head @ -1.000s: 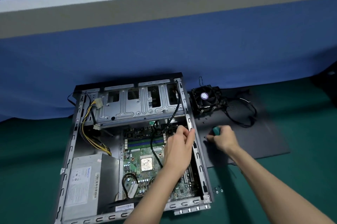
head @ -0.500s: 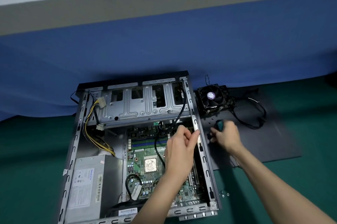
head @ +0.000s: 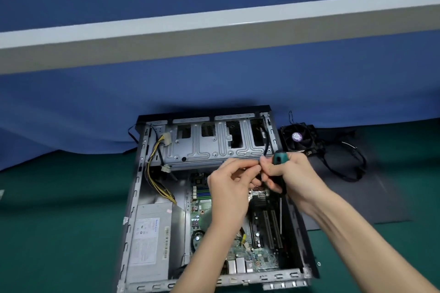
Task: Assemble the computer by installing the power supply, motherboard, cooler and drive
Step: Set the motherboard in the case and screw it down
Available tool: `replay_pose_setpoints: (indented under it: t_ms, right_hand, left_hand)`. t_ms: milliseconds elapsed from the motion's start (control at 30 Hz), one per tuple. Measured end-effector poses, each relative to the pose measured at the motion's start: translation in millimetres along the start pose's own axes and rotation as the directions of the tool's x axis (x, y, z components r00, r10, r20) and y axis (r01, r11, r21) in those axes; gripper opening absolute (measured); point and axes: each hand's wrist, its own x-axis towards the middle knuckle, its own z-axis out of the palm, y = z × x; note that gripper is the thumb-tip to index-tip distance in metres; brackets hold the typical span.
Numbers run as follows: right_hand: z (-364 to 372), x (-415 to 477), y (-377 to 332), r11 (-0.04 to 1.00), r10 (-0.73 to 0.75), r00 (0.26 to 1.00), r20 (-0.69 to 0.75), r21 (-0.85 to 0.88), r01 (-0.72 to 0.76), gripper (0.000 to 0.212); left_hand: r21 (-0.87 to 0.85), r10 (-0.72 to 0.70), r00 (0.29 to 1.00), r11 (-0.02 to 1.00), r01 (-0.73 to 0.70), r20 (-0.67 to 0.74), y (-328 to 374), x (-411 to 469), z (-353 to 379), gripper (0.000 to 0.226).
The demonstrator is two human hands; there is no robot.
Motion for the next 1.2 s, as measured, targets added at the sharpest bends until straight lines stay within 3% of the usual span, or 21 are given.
replay_pose_setpoints:
  t_ms: [167,333,500,567,633,700,767,933,1067,1133,1200]
  right_hand:
    - [32,9,22,0.994,0.089,0.995,-0.040,0.073,-0.086,0.029]
    - [50,15,43,0.980,0.193,0.981,-0.012,0.056,-0.192,0.030]
    - [61,23,68,0.978,0.205,0.978,-0.024,0.033,-0.204,0.019]
    - [59,26,75,0.979,0.201,0.976,-0.083,0.001,-0.202,0.016]
    - [55,31,82,0.979,0.203,0.972,-0.121,-0.005,-0.205,0.014]
    - [50,33,88,0.977,0.211,0.967,-0.142,0.010,-0.212,0.013]
    - [46,36,94,0.977,0.215,0.964,-0.157,0.028,-0.214,0.012]
    - [39,43,106,0.982,0.186,0.964,-0.188,0.077,-0.175,0.009]
    - [34,48,115,0.981,0.179,0.961,-0.212,0.113,-0.158,0.013]
    - [32,50,119,0.982,0.169,0.962,-0.216,0.119,-0.146,0.011]
    - [31,50,121,0.983,0.152,0.965,-0.212,0.134,-0.125,0.011]
  left_hand:
    - [0.161,0.130,0.991,0.978,-0.133,0.028,-14,-2,-33,0.008]
    - [0.416,0.213,0.953,0.863,-0.287,0.217,-26,5,-69,0.010]
    - [0.685,0.124,0.909,0.619,-0.384,0.398,-38,14,-96,0.014]
    - [0.800,0.010,0.929,0.505,-0.325,0.371,-42,21,-105,0.012]
    - [0.909,-0.133,0.936,0.316,-0.272,0.327,-44,32,-111,0.009]
    - [0.951,-0.272,0.911,0.115,-0.288,0.309,-46,44,-111,0.007]
    - [0.949,-0.372,0.879,0.015,-0.315,0.298,-50,57,-108,0.013]
    - [0.944,-0.554,0.784,0.010,-0.330,0.280,-65,88,-103,0.038]
    - [0.964,-0.629,0.747,0.258,-0.061,0.216,-76,109,-108,0.072]
    - [0.952,-0.619,0.765,0.306,0.023,0.180,-85,115,-110,0.068]
    - [0.972,-0.627,0.770,0.231,0.036,0.120,-95,122,-111,0.052]
